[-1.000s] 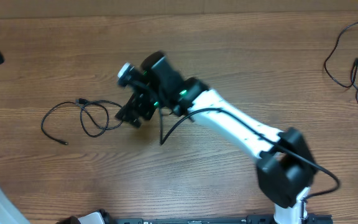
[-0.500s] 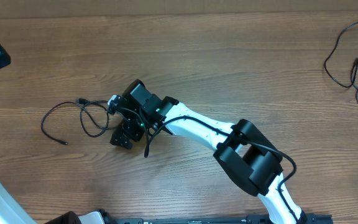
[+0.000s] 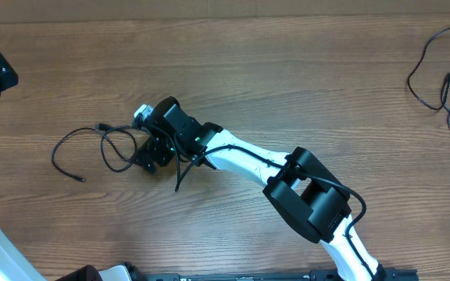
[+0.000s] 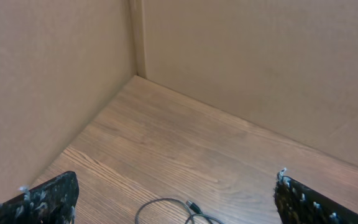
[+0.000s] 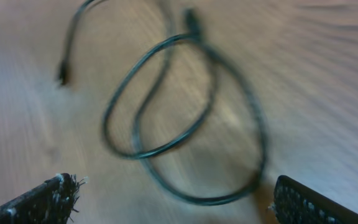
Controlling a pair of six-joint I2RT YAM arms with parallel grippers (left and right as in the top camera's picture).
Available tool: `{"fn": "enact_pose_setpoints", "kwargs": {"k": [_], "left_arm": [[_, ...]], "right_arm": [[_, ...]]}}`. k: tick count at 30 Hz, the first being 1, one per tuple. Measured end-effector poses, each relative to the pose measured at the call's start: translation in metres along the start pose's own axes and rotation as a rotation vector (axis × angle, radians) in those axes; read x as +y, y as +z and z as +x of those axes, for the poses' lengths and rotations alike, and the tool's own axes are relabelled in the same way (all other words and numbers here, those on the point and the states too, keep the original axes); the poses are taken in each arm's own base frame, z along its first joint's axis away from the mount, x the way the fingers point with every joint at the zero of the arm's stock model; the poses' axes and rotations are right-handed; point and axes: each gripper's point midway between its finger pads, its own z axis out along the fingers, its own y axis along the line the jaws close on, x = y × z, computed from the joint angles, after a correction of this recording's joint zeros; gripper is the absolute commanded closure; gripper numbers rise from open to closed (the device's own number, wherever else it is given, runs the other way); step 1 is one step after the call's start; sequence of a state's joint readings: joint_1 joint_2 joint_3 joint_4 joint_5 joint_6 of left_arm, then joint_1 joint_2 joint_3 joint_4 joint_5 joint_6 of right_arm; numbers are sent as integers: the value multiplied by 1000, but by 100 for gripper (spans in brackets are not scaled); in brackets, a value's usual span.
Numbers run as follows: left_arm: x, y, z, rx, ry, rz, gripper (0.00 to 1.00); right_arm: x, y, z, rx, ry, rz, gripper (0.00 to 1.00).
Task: Untangle cables
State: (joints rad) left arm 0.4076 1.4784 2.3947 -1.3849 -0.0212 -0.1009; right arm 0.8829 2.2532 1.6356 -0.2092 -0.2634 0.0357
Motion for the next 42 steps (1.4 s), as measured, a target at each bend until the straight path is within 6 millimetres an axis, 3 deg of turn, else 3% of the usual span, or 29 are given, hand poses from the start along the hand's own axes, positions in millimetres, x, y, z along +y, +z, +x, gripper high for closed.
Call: {"fn": "enact_pose_setpoints", "kwargs": {"k": [5, 10, 11, 12, 13, 14, 19, 29, 33, 39, 42], "left_arm": [[-1, 0, 2, 8, 0, 3, 0], [-4, 0, 2, 10, 0, 21, 0], [-4, 0, 3, 12, 0, 26, 0], [-5, 0, 2, 11, 0, 29, 0], [-6, 0, 3, 13, 0, 33, 0], [-6, 0, 3, 13, 0, 37, 0], [-8, 0, 5, 21, 0, 47, 0], [-8, 0, 8, 34, 0, 49, 0], [-8, 0, 8, 34, 0, 49, 0], [-8, 0, 8, 34, 0, 49, 0], [-8, 0, 8, 35, 0, 49, 0]], "right_arm": [[-24, 0, -7, -42, 135, 94, 0], [-48, 18, 21, 5, 257, 142, 1], [-51, 18, 18, -4, 270, 148, 12], [-53, 18, 18, -5, 279, 152, 38], [-53, 18, 19, -2, 284, 156, 77], [-55, 18, 21, 5, 301, 164, 92], [-64, 21, 33, 27, 360, 212, 94], [-65, 20, 33, 29, 372, 217, 96], [-54, 20, 30, 67, 376, 178, 96], [-34, 19, 0, 31, 352, 91, 96], [-25, 21, 0, 37, 340, 75, 96]]}}
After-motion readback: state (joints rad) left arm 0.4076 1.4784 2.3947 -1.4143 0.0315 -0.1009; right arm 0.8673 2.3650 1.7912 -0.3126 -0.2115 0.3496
